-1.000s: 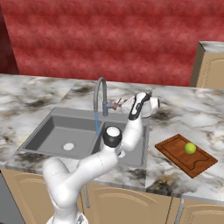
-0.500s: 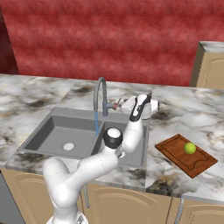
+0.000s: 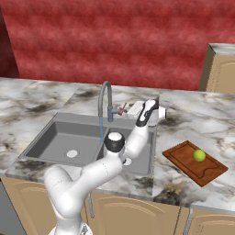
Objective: Pick the pear from the sink and place it on the cutting board to airdry. Then turn off the sink faucet.
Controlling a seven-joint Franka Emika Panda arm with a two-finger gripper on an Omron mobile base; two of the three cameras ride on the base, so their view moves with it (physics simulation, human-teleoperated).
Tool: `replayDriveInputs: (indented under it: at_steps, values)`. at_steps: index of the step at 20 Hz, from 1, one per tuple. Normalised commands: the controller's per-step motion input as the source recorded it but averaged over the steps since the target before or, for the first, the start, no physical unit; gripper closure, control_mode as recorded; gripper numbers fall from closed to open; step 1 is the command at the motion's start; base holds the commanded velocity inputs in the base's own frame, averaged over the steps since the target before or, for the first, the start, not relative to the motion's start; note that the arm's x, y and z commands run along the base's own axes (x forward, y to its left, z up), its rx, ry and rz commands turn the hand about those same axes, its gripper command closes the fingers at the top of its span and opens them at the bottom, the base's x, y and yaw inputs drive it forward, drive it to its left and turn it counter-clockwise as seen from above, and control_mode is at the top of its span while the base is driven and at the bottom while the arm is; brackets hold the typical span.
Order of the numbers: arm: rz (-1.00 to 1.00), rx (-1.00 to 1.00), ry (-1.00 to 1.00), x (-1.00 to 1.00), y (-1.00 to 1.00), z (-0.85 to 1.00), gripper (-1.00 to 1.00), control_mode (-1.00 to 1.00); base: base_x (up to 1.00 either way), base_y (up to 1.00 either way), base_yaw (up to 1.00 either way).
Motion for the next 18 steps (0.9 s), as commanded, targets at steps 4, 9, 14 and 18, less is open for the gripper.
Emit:
replayDriveInputs:
  at_steps: [4, 9, 14, 18]
  values:
    - [0.43, -0.03, 0.02, 0.5, 0.0, 0.53, -1.0, -1.0, 0.0, 0.0, 0.0]
    - [0.34, -0.1, 0.05, 0.48, 0.06, 0.69, -1.0, -1.0, 0.0, 0.0, 0.0]
    - [0.22, -0.17, 0.13, 0.5, 0.34, 0.82, -1.0, -1.0, 0.0, 0.0, 0.0]
    - [0.15, -0.27, 0.18, 0.45, 0.48, 0.76, -1.0, -1.0, 0.0, 0.0, 0.0]
